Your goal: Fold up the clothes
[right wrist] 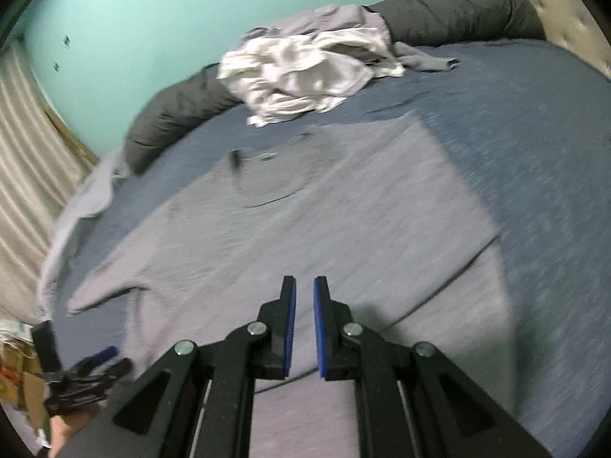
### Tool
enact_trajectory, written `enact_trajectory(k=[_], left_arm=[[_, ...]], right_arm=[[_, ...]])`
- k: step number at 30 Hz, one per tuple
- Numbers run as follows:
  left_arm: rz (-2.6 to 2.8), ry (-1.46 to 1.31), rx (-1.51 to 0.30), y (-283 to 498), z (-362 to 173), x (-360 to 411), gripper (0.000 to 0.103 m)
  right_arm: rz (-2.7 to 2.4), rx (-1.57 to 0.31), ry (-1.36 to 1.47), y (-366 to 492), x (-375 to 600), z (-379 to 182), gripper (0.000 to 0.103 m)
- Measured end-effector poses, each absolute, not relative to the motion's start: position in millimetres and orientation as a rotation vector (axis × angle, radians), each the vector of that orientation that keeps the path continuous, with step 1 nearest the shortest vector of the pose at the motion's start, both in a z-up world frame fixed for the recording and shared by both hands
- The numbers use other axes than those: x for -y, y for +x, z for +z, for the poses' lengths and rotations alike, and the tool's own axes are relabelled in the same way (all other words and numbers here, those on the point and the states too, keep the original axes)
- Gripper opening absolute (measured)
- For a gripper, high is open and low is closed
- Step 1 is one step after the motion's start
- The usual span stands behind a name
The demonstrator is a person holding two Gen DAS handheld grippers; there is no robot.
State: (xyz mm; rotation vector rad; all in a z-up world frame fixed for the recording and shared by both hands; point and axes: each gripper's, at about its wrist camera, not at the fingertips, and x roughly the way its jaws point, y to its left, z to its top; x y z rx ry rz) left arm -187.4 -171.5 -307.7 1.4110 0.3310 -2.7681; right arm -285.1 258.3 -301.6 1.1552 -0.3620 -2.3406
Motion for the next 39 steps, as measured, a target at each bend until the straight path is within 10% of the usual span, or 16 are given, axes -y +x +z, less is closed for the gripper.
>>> enact_trajectory(k=[17,39], left_arm=[[-2.687,1.455,-0.226,-160,-317,178,0.103],[-2.542,1.246,-0.507,-145,-273,289,0.103]], right_arm=[[-2.213,0.443,1.204,-229,-226,-323,0.01],[-2.188,0.511,1.187,-244,-233,-319,0.01]])
